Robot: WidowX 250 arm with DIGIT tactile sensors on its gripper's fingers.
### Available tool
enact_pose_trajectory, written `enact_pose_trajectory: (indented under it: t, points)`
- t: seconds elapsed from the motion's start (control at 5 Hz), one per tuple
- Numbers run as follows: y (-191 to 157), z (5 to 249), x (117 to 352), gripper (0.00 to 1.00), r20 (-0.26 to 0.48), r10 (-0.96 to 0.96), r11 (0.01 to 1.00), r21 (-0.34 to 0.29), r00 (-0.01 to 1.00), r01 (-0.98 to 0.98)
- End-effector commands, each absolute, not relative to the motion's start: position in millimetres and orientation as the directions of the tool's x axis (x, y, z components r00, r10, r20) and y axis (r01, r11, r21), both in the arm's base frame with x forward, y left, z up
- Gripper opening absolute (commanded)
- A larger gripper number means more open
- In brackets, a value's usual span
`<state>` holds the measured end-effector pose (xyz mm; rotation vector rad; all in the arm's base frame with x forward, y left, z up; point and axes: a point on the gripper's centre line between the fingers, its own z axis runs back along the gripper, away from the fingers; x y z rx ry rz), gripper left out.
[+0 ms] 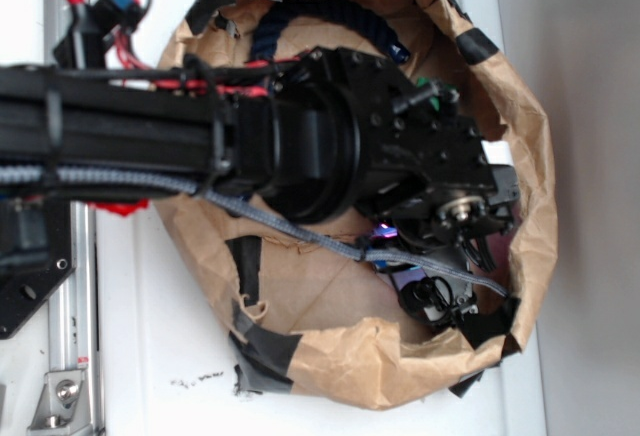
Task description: Grab the black box.
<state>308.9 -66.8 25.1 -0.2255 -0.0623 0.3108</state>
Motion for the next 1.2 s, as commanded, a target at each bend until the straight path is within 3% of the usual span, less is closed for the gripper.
enact_pose_trajectory:
  t: [0.0, 0.2, 0.4, 0.6, 1.0]
  points:
    - [-49.8, 53.3, 290.5, 0.0, 0.065, 0.212, 0.967, -0.161, 0.975, -0.199]
    - [-24.6, 83.7, 275.3, 0.0, 0.107, 0.215, 0.972, -0.119, 0.971, -0.202]
    - [15.8, 133.9, 232.8, 0.0, 0.097, 0.129, 0.991, -0.037, 0.987, -0.126]
    - [18.1, 167.2, 226.3, 0.0, 0.128, 0.126, 0.991, -0.057, 0.984, -0.12]
    - [20.3, 159.1, 244.8, 0.0, 0.16, 0.187, 0.982, 0.005, 0.969, -0.191]
